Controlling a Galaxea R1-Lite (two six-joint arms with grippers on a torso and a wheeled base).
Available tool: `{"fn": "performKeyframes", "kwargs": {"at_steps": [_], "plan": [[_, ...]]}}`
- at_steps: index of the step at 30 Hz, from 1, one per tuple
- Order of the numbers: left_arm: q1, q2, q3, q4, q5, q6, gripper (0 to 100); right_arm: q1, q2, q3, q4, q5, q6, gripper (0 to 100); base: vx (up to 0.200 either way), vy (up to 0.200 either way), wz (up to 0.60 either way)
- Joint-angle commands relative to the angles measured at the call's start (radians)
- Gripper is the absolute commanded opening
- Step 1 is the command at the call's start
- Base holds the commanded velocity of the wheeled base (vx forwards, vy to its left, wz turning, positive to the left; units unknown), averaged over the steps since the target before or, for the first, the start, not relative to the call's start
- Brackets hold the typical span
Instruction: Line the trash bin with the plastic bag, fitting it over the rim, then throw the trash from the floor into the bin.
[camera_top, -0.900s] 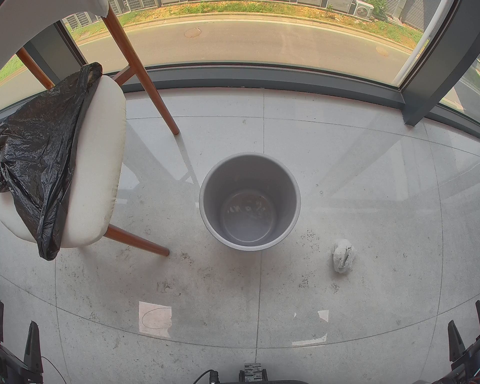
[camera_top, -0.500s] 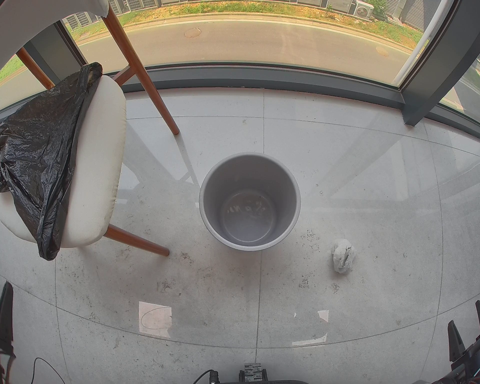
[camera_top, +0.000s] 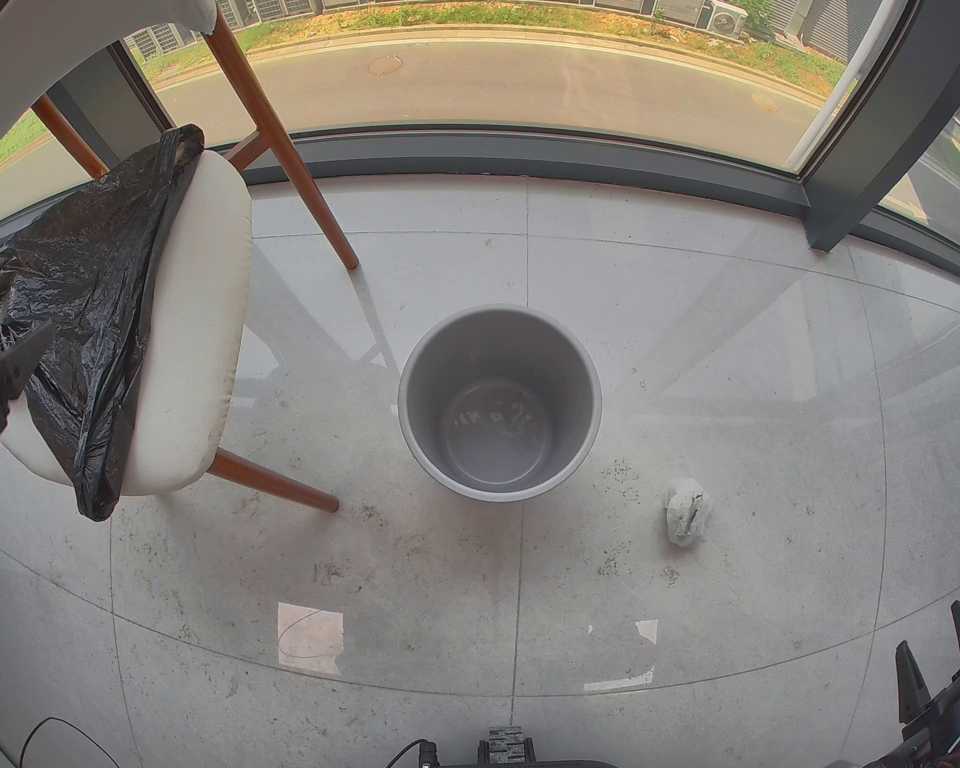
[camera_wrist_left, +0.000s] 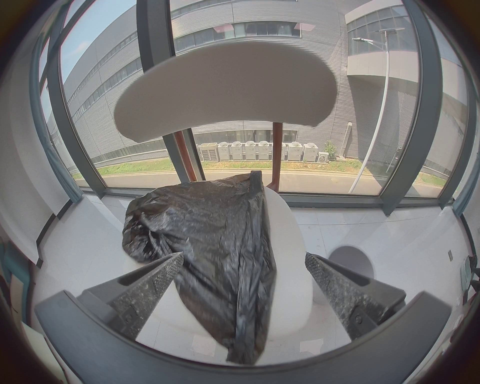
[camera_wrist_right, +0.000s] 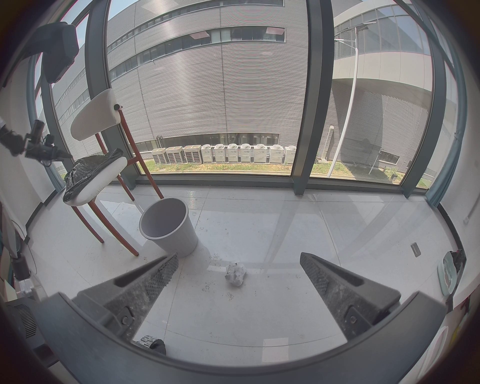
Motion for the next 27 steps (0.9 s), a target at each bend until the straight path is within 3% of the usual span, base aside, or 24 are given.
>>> {"fn": "performKeyframes", "kwargs": {"at_steps": [1, 9, 22, 27], "plan": [[0.088, 0.228, -0.115, 0.002, -0.08, -0.002, 100, 0.0, -0.009, 0.018, 0.0, 0.0, -0.001, 100, 0.0, 0.0, 0.0], [0.074, 0.295, -0.15, 0.001, -0.163, -0.012, 100, 0.0, -0.009, 0.018, 0.0, 0.0, -0.002, 100, 0.0, 0.0, 0.0], [0.066, 0.402, -0.247, -0.008, -0.161, -0.005, 100, 0.0, -0.009, 0.018, 0.0, 0.0, -0.004, 100, 0.0, 0.0, 0.0], [0.0, 0.445, -0.306, -0.025, -0.129, 0.004, 100, 0.002, -0.009, 0.018, 0.0, 0.0, -0.002, 100, 0.0, 0.0, 0.0]]}}
